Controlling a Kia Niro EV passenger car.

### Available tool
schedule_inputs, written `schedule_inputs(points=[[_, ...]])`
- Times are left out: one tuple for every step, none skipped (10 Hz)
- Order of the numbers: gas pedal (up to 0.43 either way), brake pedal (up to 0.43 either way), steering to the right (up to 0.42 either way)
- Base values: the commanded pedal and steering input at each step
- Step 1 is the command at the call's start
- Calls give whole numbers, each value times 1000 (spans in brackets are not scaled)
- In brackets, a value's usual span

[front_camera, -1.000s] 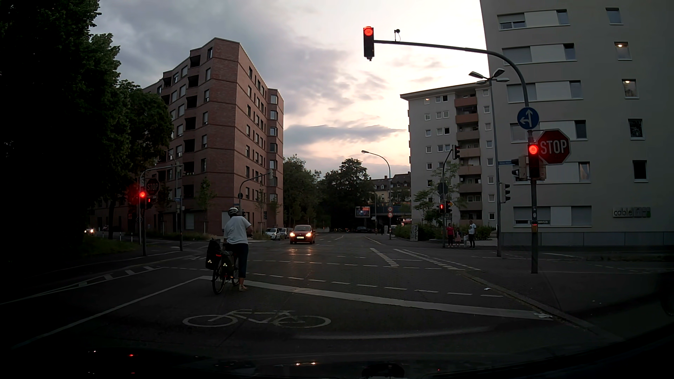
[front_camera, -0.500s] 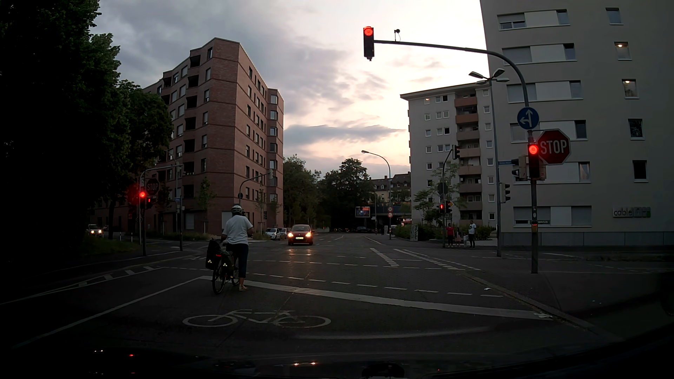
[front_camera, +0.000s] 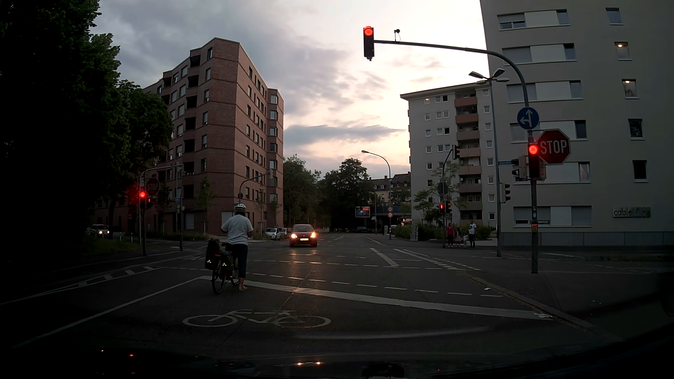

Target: Follow the waypoints while adhering to traffic rules and regulations

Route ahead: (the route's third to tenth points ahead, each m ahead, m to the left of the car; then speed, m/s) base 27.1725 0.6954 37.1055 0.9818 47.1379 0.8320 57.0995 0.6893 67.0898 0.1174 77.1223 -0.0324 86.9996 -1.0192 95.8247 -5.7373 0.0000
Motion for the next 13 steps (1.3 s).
schedule_inputs(points=[[0, 226, -8], [0, 226, -8], [0, 226, -8], [0, 226, -8], [0, 226, -8], [0, 226, -8], [0, 226, -8], [0, 226, -8], [0, 226, -8], [0, 226, -8], [0, 226, -8], [0, 226, -8], [0, 226, -8]])
